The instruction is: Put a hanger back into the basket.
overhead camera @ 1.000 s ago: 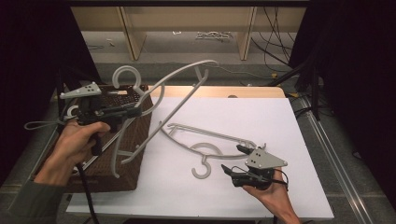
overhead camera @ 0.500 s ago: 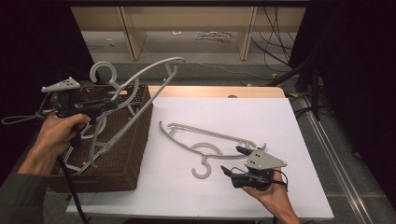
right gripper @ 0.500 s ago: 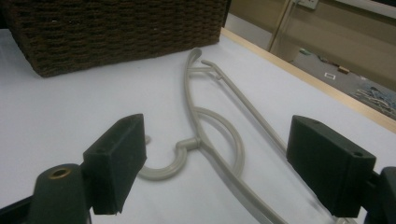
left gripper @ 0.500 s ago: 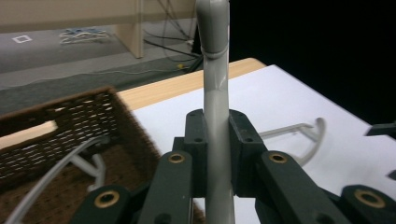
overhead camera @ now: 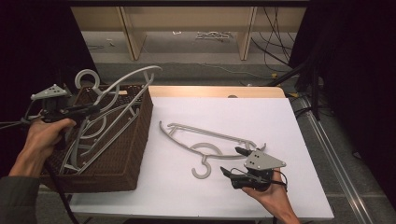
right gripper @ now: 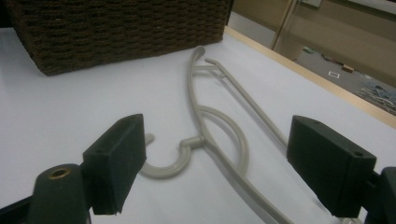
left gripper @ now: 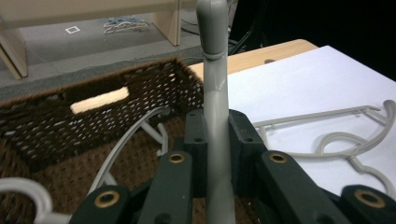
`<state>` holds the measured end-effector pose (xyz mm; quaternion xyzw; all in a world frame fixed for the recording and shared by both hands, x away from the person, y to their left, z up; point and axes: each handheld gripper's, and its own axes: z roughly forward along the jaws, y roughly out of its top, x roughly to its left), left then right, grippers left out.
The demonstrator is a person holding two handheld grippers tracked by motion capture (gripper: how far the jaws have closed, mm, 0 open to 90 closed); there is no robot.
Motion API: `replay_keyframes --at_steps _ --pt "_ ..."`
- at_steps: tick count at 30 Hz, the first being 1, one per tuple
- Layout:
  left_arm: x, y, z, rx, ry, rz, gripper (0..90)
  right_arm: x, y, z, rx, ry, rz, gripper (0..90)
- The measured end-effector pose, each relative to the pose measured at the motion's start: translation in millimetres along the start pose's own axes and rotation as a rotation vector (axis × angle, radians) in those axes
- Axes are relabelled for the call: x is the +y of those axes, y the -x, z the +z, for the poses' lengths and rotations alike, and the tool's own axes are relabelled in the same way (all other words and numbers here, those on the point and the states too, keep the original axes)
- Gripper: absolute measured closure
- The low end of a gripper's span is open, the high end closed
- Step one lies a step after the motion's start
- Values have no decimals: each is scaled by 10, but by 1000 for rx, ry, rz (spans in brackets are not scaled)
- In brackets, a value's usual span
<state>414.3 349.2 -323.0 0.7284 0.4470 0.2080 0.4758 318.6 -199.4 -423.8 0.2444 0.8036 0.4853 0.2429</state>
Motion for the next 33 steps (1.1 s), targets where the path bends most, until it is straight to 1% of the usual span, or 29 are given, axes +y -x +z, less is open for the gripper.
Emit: replay_keyframes --at_steps 2,4,9,11,12,13,14,16,17,18,21,23,28,33 --pt "-33 -41 -25 11 -1 2 794 -2 -3 10 -5 8 0 207" --pt "-65 -81 -47 13 0 0 794 -2 0 12 -7 8 3 205" --pt "-149 -169 -89 24 -3 14 794 -5 2 12 -7 9 3 205" --pt "-201 -210 -102 24 -3 13 795 -9 -2 10 -7 9 2 206" --pt "-237 -234 -115 28 -6 10 795 -8 -1 10 -6 10 2 206" --pt "-237 -234 -115 28 -6 10 794 -8 -1 10 -6 10 2 206" --pt "-271 -255 -125 29 -13 16 795 -8 6 16 -6 8 3 205" --pt "-305 -278 -141 34 -23 16 795 -14 8 11 2 -4 5 206" --pt "-320 -290 -150 36 -25 20 794 -20 6 22 -4 4 3 206" --pt "-337 -300 -159 38 -27 19 794 -18 13 17 2 -6 3 206" --pt "-392 -338 -172 47 -35 12 794 -21 8 27 -3 3 8 206" --pt "-426 -367 -178 60 -44 8 795 -21 5 26 -4 3 6 206" --pt "-502 -417 -180 60 -47 -19 794 -26 7 24 5 -9 9 205" --pt "-525 -444 -154 65 -63 -31 794 -33 6 33 0 -4 10 205"
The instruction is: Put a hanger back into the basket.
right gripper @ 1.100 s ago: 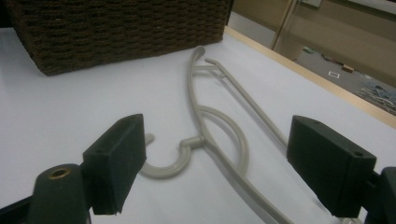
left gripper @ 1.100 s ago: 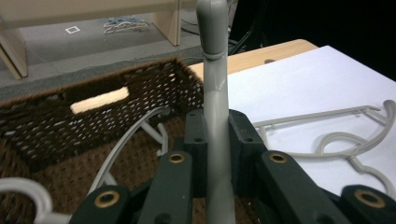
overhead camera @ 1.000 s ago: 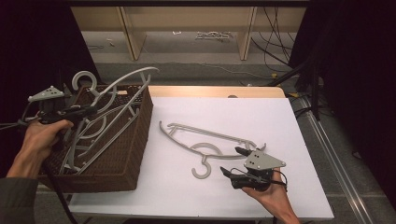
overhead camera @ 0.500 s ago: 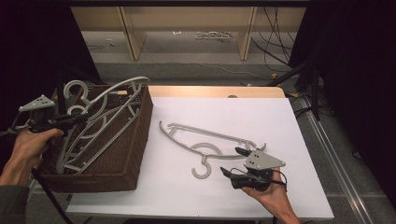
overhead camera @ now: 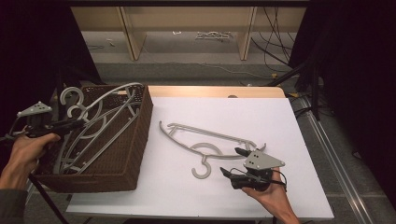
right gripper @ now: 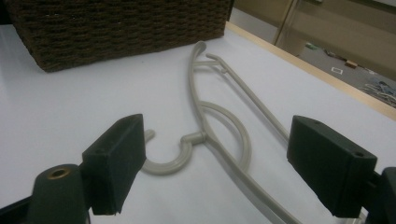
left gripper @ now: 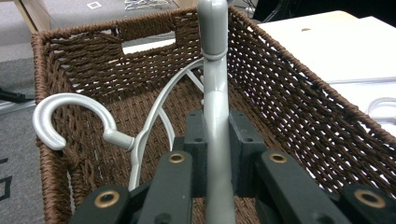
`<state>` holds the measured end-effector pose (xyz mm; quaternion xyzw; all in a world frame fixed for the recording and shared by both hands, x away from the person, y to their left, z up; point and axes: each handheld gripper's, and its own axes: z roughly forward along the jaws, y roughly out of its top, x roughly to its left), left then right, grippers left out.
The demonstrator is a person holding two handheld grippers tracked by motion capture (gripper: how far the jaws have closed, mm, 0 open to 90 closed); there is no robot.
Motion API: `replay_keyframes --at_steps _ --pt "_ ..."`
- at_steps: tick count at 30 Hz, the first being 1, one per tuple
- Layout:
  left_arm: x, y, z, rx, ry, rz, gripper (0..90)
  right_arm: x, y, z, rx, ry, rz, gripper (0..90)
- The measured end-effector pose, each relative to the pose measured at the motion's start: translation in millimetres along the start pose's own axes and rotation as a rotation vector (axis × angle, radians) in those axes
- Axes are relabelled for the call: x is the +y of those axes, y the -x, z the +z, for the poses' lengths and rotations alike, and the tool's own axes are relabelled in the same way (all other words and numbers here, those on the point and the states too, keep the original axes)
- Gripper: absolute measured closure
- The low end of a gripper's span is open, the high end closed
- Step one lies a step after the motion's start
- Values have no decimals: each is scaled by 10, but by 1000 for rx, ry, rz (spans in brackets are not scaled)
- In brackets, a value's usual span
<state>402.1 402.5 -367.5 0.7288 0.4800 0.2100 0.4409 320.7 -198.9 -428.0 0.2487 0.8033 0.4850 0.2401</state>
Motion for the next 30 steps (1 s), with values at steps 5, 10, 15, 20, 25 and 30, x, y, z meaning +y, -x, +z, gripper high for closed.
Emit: replay_keyframes --at_steps 5,10,15,20,25,30 --pt "-10 2 52 13 -34 11 795 4 4 -11 6 -8 -1 205" --pt "-37 1 157 21 -91 31 794 -2 3 -1 -1 0 -1 205" --pt "-69 7 254 26 -144 50 794 -2 2 1 1 -1 -2 205" --pt "-104 19 332 15 -164 30 794 -6 3 5 3 -6 -2 205" --pt "-137 11 373 7 -185 29 793 -5 3 4 7 -13 -3 205" --pt "-181 -14 443 14 -221 12 791 -6 0 8 10 -19 -6 205"
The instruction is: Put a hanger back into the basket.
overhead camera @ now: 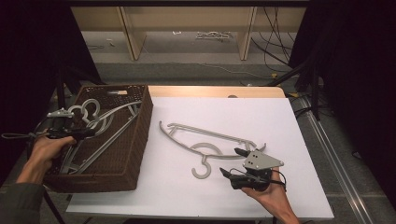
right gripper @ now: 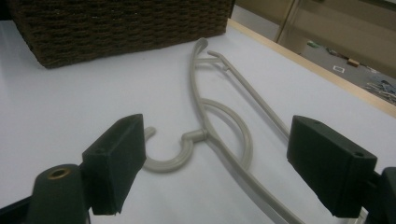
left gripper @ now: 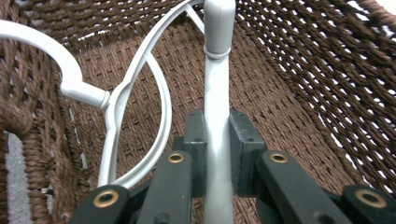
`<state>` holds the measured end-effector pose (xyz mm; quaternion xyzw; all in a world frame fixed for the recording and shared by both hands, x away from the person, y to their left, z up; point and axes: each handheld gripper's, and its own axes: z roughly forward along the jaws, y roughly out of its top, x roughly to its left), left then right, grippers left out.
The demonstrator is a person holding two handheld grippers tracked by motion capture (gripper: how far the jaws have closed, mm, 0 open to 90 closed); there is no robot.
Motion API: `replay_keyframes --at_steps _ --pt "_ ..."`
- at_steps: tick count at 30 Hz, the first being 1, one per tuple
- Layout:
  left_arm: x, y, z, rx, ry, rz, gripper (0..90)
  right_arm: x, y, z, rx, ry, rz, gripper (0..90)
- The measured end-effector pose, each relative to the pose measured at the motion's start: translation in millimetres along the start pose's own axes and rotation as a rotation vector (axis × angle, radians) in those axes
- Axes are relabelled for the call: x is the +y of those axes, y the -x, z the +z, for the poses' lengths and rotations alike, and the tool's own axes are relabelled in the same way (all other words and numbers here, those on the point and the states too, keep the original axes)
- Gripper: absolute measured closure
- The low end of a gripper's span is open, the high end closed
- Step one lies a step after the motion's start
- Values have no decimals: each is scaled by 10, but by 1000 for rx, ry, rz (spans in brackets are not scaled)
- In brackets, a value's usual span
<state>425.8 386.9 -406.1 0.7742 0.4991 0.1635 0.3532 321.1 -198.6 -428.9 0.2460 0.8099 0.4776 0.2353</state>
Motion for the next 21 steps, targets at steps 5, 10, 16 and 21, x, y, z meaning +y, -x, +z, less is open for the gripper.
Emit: replay_keyframes --at_steps 5,10,16,21 --pt "-5 -15 57 20 -22 -32 789 -2 4 -4 1 1 0 205" --pt "-17 -29 72 77 -38 -53 763 -2 11 -7 0 0 4 205" --pt "-11 -46 -2 132 -35 -75 717 -7 9 1 -4 7 4 204" --pt "41 -3 -135 174 -34 -67 621 -5 11 -1 1 -1 0 204"
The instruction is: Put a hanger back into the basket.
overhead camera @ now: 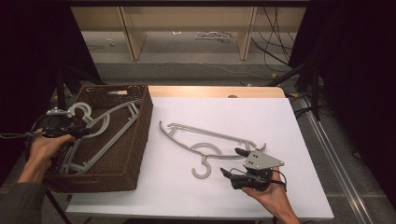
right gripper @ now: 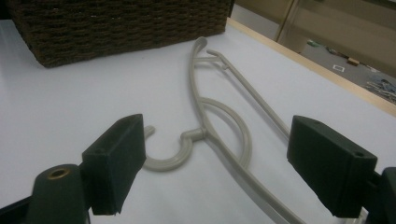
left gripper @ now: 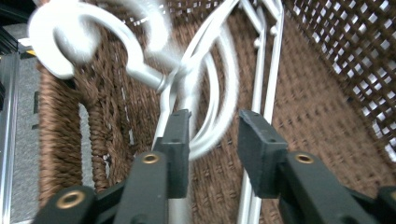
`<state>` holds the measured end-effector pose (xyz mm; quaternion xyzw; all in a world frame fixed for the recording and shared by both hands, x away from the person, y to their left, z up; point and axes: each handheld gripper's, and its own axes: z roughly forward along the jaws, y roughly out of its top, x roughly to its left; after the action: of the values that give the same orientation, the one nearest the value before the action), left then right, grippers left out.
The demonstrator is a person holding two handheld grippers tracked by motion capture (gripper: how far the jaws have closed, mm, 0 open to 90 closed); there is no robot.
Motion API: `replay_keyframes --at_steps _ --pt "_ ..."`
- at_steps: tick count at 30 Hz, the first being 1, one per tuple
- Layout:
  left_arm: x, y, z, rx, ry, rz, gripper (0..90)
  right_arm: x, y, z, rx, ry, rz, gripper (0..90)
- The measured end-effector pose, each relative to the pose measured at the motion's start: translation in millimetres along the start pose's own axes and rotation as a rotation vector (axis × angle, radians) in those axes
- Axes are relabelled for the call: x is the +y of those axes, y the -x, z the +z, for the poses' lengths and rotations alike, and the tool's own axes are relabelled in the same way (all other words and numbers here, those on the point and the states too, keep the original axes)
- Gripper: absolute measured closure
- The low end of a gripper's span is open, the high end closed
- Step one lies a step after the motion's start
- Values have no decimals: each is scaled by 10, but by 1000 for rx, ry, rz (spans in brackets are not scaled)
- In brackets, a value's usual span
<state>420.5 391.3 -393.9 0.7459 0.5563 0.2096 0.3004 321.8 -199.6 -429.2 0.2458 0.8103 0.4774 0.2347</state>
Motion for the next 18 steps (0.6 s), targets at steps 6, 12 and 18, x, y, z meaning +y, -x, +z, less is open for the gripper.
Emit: replay_keyframes --at_steps 6,12,18 --pt "36 111 -217 15 102 -22 482 -4 8 -4 -3 1 4 204" --pt "71 375 -350 -31 212 -58 378 -7 -3 10 -10 6 7 203" --pt "97 725 -520 -121 325 -62 296 -7 1 3 -4 0 9 199"
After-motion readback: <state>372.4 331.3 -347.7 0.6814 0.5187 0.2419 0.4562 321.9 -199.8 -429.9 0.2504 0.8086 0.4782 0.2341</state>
